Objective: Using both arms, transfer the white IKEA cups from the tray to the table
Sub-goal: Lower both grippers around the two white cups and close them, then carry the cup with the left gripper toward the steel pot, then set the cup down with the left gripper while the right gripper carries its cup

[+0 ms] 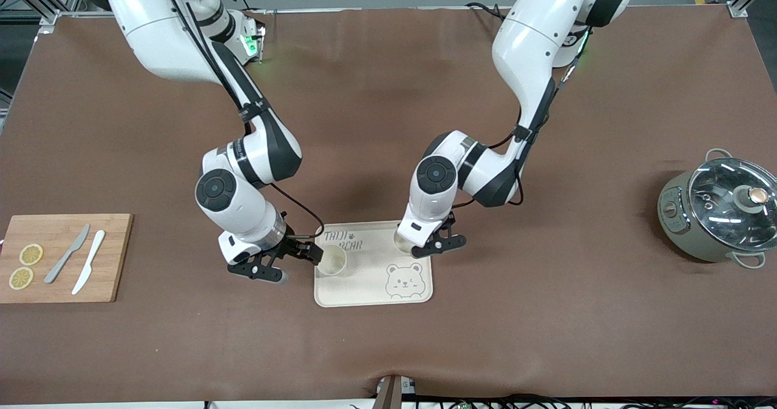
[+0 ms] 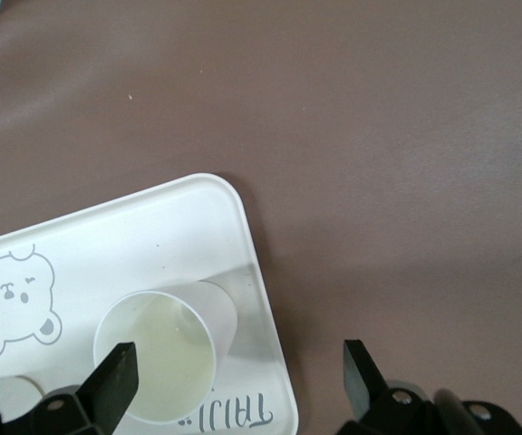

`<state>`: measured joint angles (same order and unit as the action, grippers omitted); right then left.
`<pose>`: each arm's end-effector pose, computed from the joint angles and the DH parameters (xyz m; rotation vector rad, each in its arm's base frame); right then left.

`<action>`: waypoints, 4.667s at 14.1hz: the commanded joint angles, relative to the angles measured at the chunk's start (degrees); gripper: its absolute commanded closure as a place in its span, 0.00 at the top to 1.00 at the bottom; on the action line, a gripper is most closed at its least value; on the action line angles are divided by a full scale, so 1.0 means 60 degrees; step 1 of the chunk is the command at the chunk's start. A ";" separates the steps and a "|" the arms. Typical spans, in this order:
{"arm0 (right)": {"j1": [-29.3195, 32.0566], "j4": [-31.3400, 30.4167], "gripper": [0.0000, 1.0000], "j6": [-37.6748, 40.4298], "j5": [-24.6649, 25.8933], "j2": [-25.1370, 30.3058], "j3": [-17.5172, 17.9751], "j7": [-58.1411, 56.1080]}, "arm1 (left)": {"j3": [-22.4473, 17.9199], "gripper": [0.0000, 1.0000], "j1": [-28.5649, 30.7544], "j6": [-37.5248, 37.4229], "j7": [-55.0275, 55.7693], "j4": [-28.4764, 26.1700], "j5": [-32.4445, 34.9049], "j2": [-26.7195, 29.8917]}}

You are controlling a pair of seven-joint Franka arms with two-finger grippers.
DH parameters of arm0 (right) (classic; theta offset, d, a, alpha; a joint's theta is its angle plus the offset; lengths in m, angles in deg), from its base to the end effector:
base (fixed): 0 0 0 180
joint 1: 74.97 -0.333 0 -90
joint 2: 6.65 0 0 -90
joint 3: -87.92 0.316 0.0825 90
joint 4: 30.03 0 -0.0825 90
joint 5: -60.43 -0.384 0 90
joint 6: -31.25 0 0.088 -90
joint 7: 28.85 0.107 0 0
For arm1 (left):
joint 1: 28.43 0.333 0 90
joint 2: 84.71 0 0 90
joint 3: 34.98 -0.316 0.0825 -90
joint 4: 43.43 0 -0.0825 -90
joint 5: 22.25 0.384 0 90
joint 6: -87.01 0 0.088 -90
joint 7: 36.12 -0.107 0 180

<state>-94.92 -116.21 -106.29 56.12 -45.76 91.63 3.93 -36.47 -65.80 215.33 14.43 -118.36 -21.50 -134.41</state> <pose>0.6748 0.2867 0.2866 -2.9293 0.3356 -0.2128 0.6067 -0.4442 0.2232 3.0953 0.3708 0.1055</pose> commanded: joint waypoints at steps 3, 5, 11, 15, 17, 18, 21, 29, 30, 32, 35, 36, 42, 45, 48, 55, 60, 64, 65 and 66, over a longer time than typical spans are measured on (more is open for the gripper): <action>-0.0308 0.0271 1.00 -0.0294 0.0190 -0.0468 -0.0150 0.0411 | -0.0031 0.00 0.0003 0.0044 0.0130 0.0155 0.0094 -0.0051; -0.0308 0.0271 1.00 -0.0294 0.0249 -0.0555 -0.0150 0.0411 | -0.0031 0.00 0.0017 0.0044 0.0174 0.0155 0.0080 -0.0036; -0.0381 0.0271 1.00 -0.0572 0.0381 -0.0731 -0.0150 0.0426 | 0.0013 0.00 0.0367 -0.0072 -0.0030 0.0214 0.0094 0.0344; -0.0440 0.0256 1.00 -0.0718 0.0410 -0.0863 -0.0150 0.0558 | 0.0087 0.00 0.1114 -0.0993 -0.1477 0.0228 0.0079 0.0753; -0.0454 0.0271 1.00 -0.0733 0.0410 -0.0936 -0.0150 0.0572 | 0.0087 0.00 0.1627 -0.1404 -0.2239 0.0228 0.0021 0.0944; -0.0454 0.0271 1.00 -0.0733 0.0410 -0.0951 -0.0150 0.0572 | 0.0058 0.00 0.1817 -0.1638 -0.2678 0.0228 0.0021 0.1061; -0.0527 0.0256 1.00 -0.0909 0.0410 -0.1039 -0.0150 0.0572 | 0.0043 0.00 0.2608 -0.1787 -0.4040 0.0214 -0.0096 0.1267; -0.0528 0.0271 1.00 -0.0909 0.0396 -0.1054 -0.0150 0.0704 | 0.0028 0.00 0.4555 -0.2124 -0.7306 0.0067 -0.0228 0.1561; -0.0542 0.0271 0.96 -0.0909 0.0396 -0.1054 -0.0150 0.0704 | 0.0014 0.00 0.4834 -0.2124 -0.7848 0.0067 -0.0359 0.1531; -0.0542 0.0271 0.87 -0.0909 0.0396 -0.1083 -0.0150 0.0704 | 0.0013 0.00 0.5362 -0.2124 -0.8728 0.0067 -0.0448 0.1473; -0.0542 0.0300 0.71 -0.0909 0.0396 -0.1127 -0.0150 0.0704 | 0.0013 0.00 0.5920 -0.2109 -0.9609 0.0053 -0.0667 0.1239; -0.0542 0.0315 0.65 -0.0909 0.0396 -0.1141 -0.0150 0.0704 | 0.0013 0.00 0.5964 -0.2037 -0.9698 0.0038 -0.0682 0.1151; -0.0528 0.0330 0.30 -0.0909 0.0381 -0.1185 -0.0150 0.0704 | 0.0013 0.00 0.6023 -0.1583 -0.9669 0.0038 -0.0857 0.0389; -0.0528 0.0330 0.11 -0.0909 0.0396 -0.1186 -0.0150 0.0689 | -0.0001 0.01 0.6023 -0.1494 -0.9626 0.0053 -0.0902 0.0286; -0.0528 0.0330 0.00 -0.0909 0.0396 -0.1186 -0.0150 0.0675 | -0.0001 0.90 0.6008 -0.1494 -0.9567 0.0053 -0.0917 0.0286; -0.0411 0.0797 0.00 -0.0253 0.0381 -0.1113 -0.0135 0.0631 | -0.0016 1.00 0.6023 -0.1508 -0.9714 0.0097 -0.0770 0.0666; 0.0130 0.1604 0.00 0.1638 0.0309 -0.0937 -0.0120 -0.0622 | -0.0016 1.00 0.5994 -0.1931 -0.9611 0.0097 -0.0785 0.1471; 0.0877 0.1619 0.00 0.2326 0.0235 -0.0834 -0.0047 -0.2544 | -0.0045 1.00 0.5965 -0.3306 -0.9202 0.0082 -0.0770 0.2422; 0.1053 0.1619 0.00 0.2416 0.0235 -0.0733 -0.0033 -0.2910 | -0.0045 1.00 0.5950 -0.3644 -0.9041 0.0067 -0.0756 0.2642; 0.1214 0.1619 0.00 0.2431 0.0220 -0.0601 -0.0032 -0.3335 | -0.0045 1.00 0.5950 -0.3952 -0.8851 0.0082 -0.0741 0.2833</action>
<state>-89.71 -106.14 -93.33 57.37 -51.54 90.23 -12.04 -36.44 -29.79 194.92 -40.58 -116.51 -25.87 -120.74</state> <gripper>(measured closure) 0.965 0.000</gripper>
